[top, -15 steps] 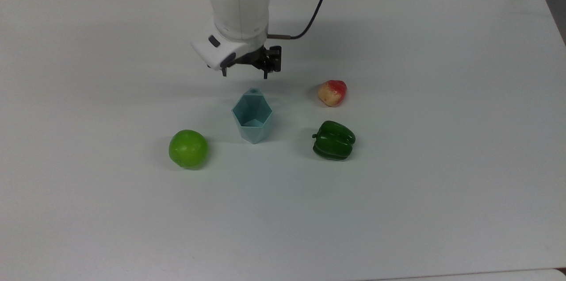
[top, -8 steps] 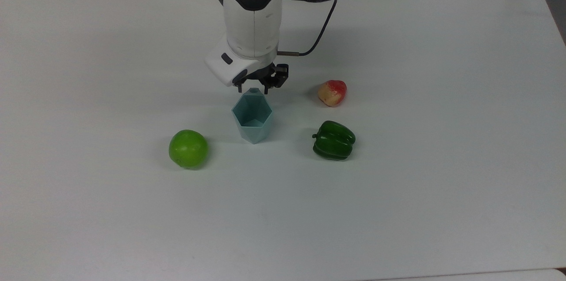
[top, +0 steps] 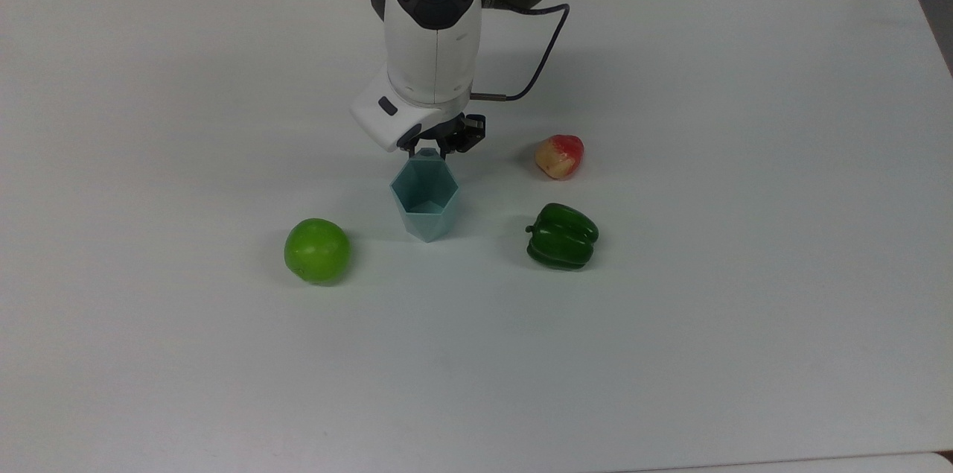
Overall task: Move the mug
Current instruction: 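Close the gripper on the rim of the light blue mug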
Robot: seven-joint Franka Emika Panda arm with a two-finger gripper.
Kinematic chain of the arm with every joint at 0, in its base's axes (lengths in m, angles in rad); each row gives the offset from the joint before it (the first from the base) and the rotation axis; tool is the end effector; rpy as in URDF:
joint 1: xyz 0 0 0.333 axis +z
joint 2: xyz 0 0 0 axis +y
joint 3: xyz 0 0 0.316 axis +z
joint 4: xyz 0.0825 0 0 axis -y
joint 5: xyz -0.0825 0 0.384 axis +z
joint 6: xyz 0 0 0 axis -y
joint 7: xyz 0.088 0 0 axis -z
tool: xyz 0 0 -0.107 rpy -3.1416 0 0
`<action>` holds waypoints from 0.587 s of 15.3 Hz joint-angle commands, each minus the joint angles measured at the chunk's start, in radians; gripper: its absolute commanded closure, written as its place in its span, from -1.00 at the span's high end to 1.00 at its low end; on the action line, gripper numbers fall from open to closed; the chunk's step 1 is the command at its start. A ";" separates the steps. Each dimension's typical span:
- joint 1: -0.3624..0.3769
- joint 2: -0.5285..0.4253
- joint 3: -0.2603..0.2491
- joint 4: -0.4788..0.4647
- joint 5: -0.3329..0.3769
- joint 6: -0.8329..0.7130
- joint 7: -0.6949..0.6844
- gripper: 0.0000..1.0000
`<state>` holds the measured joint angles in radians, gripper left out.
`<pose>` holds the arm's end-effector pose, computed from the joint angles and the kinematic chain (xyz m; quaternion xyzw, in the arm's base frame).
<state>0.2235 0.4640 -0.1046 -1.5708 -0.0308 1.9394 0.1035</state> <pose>0.6673 0.0867 0.3673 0.9980 0.0183 -0.0420 0.0426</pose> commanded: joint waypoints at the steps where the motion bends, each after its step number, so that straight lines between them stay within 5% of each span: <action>1: 0.017 -0.015 -0.012 -0.026 -0.018 0.023 0.019 -0.44; 9: 0.013 -0.067 -0.012 -0.049 -0.021 0.004 0.010 -0.90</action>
<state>0.2243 0.4579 -0.1058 -1.5731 -0.0318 1.9398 0.1036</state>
